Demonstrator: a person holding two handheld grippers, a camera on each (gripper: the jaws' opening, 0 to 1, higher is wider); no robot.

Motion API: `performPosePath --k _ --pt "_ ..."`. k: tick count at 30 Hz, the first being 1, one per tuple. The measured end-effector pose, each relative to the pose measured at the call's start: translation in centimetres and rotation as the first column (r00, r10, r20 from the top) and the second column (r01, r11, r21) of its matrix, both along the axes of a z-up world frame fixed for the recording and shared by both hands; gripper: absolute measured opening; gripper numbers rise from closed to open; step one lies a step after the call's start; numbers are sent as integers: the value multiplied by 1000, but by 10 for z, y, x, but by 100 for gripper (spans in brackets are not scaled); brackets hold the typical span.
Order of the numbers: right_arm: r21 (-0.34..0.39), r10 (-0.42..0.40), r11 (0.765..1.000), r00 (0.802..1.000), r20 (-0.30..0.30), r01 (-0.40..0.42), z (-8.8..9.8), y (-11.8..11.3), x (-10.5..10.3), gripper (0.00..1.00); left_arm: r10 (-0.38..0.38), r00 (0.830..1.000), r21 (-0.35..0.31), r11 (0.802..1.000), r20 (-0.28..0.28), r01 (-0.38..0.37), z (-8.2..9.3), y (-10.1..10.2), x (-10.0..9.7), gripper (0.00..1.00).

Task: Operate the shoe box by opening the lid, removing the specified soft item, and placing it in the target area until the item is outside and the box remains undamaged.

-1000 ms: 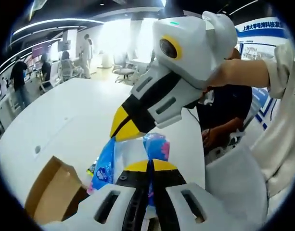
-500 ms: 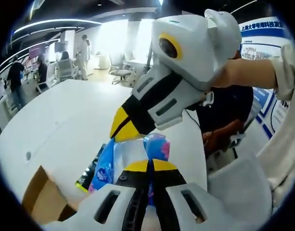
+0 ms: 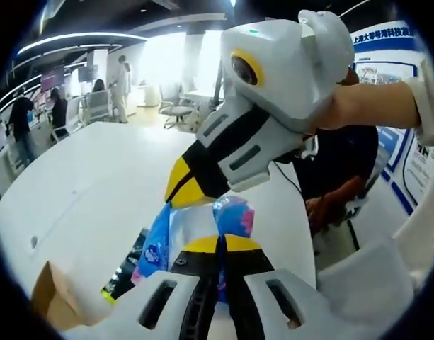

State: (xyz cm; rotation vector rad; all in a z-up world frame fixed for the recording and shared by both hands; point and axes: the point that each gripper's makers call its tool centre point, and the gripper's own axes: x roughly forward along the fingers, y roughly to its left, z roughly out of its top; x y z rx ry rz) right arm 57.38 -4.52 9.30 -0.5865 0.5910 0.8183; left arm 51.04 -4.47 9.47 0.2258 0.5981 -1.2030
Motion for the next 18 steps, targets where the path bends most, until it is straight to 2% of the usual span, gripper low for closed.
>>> performPosePath --k 3,14,18 --pt "4 -23 1000 1000 2 23 -2 -9 4 0 6 998 13 1000 57 -6 -1 -10 7 0" --pt "28 -88 996 996 4 88 -10 -32 15 0 31 992 -13 999 122 -30 -7 -41 16 0" --pt "31 -111 993 994 9 110 -13 -40 21 0 18 982 4 1000 186 -19 -11 -51 22 0"
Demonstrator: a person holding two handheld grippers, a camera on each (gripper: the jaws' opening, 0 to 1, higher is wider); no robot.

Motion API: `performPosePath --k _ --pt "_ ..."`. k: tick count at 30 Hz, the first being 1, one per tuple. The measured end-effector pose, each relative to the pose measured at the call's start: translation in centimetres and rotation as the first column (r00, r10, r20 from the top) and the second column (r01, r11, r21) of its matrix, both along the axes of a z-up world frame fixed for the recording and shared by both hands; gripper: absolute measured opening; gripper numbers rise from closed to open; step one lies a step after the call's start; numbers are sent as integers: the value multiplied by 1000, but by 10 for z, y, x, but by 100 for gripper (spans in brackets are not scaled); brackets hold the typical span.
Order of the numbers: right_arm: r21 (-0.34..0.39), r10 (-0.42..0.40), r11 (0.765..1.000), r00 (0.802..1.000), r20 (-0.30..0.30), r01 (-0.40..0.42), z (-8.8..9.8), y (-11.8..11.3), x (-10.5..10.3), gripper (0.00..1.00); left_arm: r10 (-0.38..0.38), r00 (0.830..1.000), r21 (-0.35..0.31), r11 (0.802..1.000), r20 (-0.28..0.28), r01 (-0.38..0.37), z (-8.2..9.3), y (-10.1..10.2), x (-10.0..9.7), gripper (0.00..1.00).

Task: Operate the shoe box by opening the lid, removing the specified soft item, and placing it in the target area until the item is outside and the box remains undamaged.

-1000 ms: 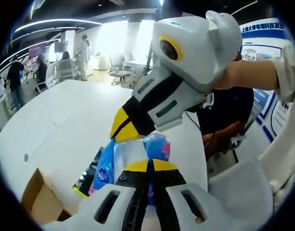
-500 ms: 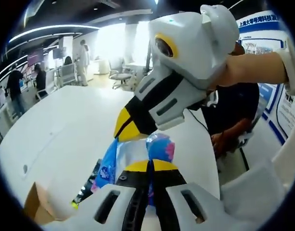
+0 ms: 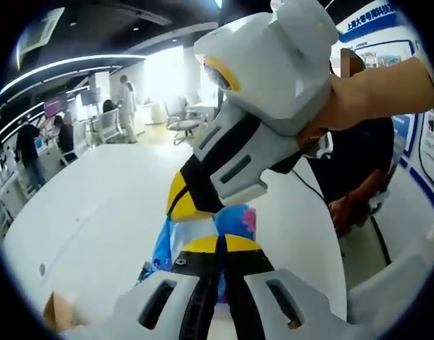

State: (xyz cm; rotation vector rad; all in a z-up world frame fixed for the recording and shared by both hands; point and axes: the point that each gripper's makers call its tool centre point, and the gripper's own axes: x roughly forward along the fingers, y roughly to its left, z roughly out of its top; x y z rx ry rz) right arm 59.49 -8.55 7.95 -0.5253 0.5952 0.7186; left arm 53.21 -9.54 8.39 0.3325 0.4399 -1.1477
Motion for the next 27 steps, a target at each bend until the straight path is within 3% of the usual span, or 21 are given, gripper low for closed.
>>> performPosePath --k 5,8,14,27 --pt "6 -34 999 999 5 34 -3 -13 8 0 1 1000 -2 1000 29 -1 -5 -11 7 0" --pt "12 -61 998 998 11 61 -5 -21 14 0 -2 997 13 1000 78 1 -8 -16 14 0" --pt "18 -96 995 995 11 96 -11 -32 24 0 -6 995 19 1000 104 4 -19 -27 24 0" --pt "6 -160 987 987 -19 160 -35 -56 38 0 -16 996 17 1000 85 15 -44 -52 39 0"
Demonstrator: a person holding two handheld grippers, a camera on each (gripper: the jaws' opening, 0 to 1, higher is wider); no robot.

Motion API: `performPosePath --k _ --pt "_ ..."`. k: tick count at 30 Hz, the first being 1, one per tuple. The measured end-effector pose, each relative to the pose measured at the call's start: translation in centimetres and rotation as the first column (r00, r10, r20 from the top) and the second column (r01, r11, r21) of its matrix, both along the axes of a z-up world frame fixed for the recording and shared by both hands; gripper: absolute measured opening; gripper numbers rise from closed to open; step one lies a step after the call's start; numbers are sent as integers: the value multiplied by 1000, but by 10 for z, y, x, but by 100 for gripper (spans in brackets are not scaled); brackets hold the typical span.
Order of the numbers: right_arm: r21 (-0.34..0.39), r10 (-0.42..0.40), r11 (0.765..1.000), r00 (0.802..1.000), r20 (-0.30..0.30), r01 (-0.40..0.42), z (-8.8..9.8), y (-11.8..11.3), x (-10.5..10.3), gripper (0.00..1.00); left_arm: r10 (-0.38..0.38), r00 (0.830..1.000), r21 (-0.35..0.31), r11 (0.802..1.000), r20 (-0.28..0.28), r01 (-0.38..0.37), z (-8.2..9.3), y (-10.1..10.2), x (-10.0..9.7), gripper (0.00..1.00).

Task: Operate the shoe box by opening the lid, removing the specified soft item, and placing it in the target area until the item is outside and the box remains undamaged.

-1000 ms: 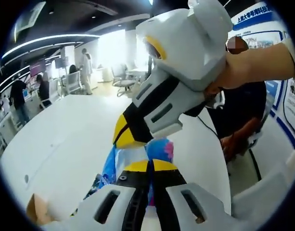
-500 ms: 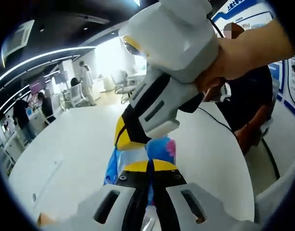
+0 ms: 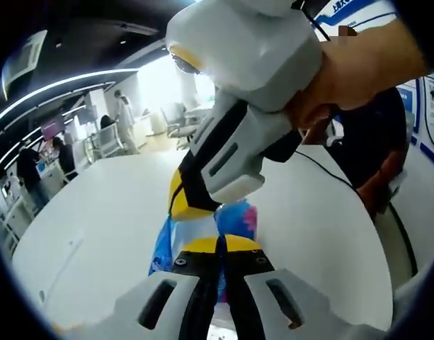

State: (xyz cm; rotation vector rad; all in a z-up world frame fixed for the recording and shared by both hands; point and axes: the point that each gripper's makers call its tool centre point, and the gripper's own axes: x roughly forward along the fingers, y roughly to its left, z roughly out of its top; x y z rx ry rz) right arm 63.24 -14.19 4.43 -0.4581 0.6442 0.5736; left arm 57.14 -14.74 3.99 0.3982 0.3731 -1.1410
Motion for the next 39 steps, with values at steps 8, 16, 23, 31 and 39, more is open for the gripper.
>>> performPosePath --k 8,16,23,31,39 --pt "-10 -31 999 999 -14 31 -11 -14 5 0 -4 1000 -5 1000 -7 3 -10 -12 4 0" --pt "-11 -50 999 999 -21 50 -18 -17 8 0 2 1000 -6 1000 -22 -2 -16 -14 9 0" --pt "-24 -49 999 999 -23 49 -21 -16 9 0 2 999 -24 1000 -36 -3 -12 -14 9 0" --pt "-47 -35 998 999 -36 33 -19 -15 6 0 -20 999 -17 1000 -30 19 -5 -13 4 6" --pt "-63 -15 998 999 -30 13 -9 -13 -1 3 -25 998 20 999 -61 26 1 0 -1 10"
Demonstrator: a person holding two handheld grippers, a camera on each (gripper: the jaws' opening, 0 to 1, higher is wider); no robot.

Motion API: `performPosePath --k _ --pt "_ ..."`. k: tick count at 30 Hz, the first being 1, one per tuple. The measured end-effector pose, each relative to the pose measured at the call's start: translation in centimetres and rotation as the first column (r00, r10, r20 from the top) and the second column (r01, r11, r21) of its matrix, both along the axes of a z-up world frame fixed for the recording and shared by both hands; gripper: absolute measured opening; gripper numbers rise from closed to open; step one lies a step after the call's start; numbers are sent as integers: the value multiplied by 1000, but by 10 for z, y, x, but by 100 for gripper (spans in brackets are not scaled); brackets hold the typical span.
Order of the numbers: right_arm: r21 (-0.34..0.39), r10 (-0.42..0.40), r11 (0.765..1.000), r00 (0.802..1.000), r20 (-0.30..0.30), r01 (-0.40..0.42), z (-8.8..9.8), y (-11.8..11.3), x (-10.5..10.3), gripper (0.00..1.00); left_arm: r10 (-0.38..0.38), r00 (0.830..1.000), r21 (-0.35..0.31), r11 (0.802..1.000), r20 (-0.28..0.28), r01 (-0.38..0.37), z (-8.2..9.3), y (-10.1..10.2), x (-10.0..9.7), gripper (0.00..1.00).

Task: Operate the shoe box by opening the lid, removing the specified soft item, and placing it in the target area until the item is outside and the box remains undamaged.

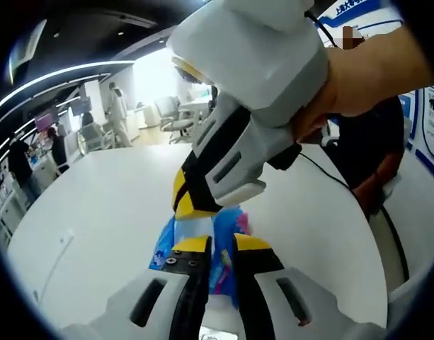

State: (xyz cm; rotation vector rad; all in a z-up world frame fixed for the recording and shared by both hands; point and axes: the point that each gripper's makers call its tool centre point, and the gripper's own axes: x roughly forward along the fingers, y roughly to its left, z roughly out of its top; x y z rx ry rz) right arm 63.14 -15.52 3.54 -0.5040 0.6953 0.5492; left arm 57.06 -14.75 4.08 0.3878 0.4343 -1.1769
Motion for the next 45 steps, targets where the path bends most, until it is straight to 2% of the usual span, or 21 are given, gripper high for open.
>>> performPosePath --k 10,14,18,21,27,31,37,40,45 --pt "21 20 1000 1000 9 -20 21 10 -9 10 -10 1000 20 1000 -28 11 17 17 -9 19" --pt "27 34 999 999 -1 -34 27 15 -16 16 1 998 -3 1000 -56 -1 26 26 -10 20" --pt "42 48 998 999 3 -48 37 23 -25 20 33 997 -4 999 -65 -33 35 43 -7 22" --pt "47 53 997 999 7 -53 43 28 -29 23 50 995 3 999 -84 -50 42 58 -7 28" --pt "92 65 994 998 3 -65 57 45 -41 30 54 993 -9 998 -101 -56 57 80 -10 35" --pt "108 80 991 997 6 -80 65 56 -48 36 58 990 -34 997 -126 -62 69 91 -14 42" --pt "131 106 985 994 23 -108 77 75 -56 44 95 983 -56 993 -154 -105 83 120 -23 46" --pt "141 119 983 992 30 -122 82 86 -59 47 125 984 -55 990 -129 -133 88 135 -22 48" --pt "178 131 975 991 35 -135 92 106 -66 53 157 979 -62 984 -131 -166 98 159 -26 56"
